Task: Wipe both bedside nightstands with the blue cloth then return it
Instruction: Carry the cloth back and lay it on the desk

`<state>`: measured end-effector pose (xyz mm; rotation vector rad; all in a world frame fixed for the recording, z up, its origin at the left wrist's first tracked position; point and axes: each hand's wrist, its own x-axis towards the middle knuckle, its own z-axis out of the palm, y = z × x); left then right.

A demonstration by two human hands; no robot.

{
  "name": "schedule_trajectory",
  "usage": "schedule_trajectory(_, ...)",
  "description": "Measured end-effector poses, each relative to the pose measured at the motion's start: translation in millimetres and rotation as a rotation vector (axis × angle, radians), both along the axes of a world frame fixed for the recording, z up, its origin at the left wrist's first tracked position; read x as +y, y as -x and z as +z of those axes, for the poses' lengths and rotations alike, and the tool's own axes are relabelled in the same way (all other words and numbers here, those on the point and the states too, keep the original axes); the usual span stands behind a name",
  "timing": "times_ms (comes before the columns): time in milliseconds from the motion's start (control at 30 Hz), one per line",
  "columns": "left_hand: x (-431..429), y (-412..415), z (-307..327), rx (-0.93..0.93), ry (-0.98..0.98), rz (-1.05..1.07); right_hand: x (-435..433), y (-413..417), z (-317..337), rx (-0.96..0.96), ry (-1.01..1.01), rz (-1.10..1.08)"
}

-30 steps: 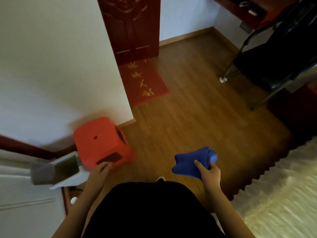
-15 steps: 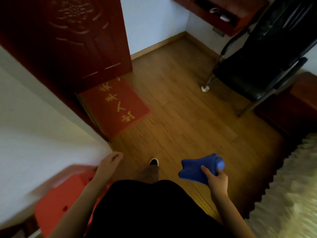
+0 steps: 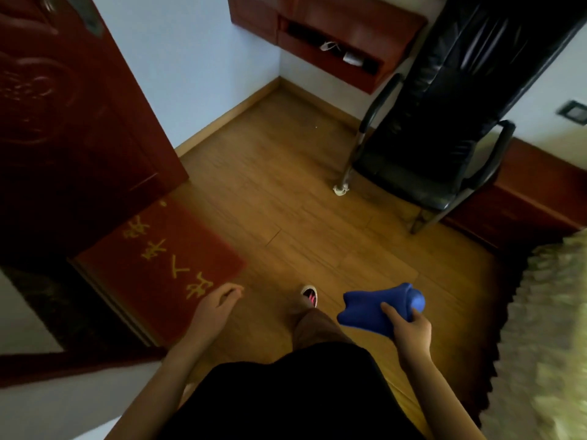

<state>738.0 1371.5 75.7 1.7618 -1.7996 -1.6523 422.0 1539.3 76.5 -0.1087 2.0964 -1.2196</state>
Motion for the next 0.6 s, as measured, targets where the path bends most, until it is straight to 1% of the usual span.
schedule_trajectory(133, -73.8, 39.5, -5.3, -0.009, -0.015, 0.059, -96.9, 38.0, -3.3, -0.027, 0.027, 0.048)
schedule_trajectory(233, -128.6, 60.3, -15.0, -0.039, 0.021, 0.166, -168.6, 68.1, 1.9, -0.027, 0.033, 0.128)
schedule_trajectory(433, -226.9, 124.5, 4.4, 0.011, 0.024, 0.271, -286.8, 124.1, 24.7, -0.049, 0.049, 0.208)
schedule_trajectory(600, -310.3, 165.4, 1.0, 0.024, 0.043, 0.243, -359.3, 172.6, 19.6, -0.089, 0.033, 0.18)
